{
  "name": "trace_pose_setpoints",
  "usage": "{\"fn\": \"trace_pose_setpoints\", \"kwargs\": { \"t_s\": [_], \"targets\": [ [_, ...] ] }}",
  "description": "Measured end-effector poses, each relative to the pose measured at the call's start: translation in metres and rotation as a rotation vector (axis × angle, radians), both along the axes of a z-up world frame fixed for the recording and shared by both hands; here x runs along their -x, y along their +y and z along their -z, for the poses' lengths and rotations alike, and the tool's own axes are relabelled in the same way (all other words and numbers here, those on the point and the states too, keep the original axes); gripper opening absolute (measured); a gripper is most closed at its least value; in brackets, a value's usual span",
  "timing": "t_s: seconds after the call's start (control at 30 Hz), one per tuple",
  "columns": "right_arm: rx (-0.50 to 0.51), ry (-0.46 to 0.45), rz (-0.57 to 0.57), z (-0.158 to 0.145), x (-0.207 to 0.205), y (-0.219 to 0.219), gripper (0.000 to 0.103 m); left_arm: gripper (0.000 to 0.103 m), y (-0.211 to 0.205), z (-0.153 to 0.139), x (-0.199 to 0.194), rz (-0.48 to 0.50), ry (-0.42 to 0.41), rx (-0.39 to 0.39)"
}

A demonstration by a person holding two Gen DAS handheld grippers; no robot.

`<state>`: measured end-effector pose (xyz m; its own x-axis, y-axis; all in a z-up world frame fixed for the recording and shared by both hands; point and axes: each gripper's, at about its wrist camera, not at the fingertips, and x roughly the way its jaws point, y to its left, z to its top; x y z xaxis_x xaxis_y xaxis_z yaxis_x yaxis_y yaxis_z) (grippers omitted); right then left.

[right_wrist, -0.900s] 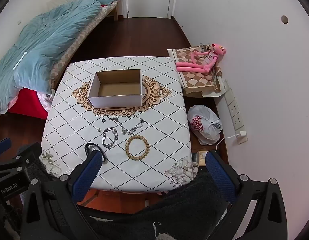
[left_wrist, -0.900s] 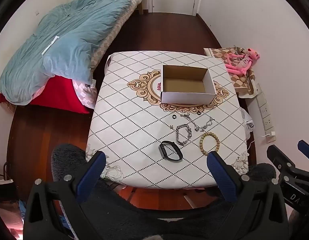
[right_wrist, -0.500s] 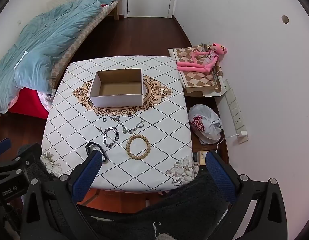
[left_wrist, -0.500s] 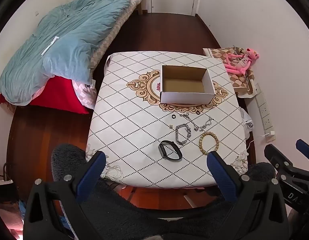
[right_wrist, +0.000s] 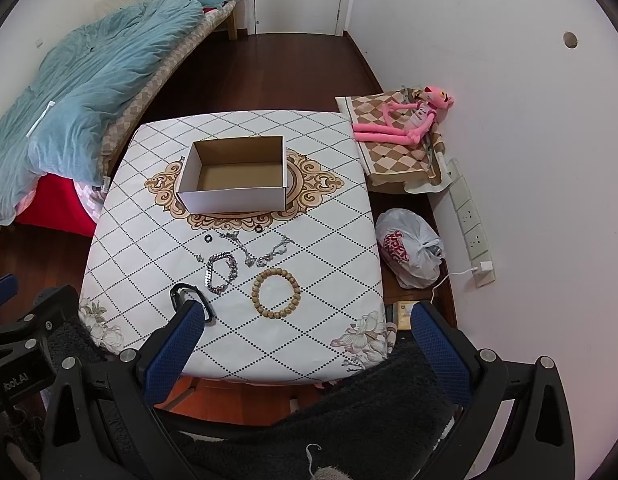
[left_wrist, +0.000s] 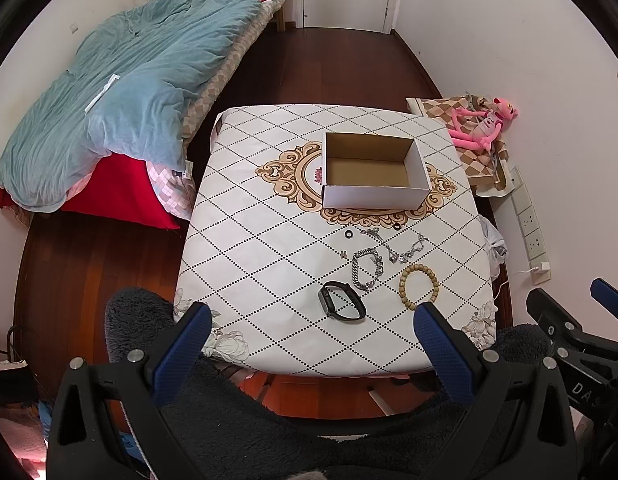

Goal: Organize jewelry

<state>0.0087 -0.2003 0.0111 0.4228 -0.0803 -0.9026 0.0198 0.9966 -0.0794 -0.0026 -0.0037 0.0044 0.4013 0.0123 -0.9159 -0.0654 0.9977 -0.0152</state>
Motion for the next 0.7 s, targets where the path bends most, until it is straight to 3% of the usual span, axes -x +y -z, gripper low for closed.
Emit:
{"fn": "trace_pose_setpoints", "kwargs": {
  "t_s": [0.7],
  "targets": [
    [-0.004, 0.003, -0.002, -0.004, -0.002, -0.005, 0.103, 0.103, 0.001, -0.013, -0.005, 0.000, -0.004, -0.004]
  ]
}}
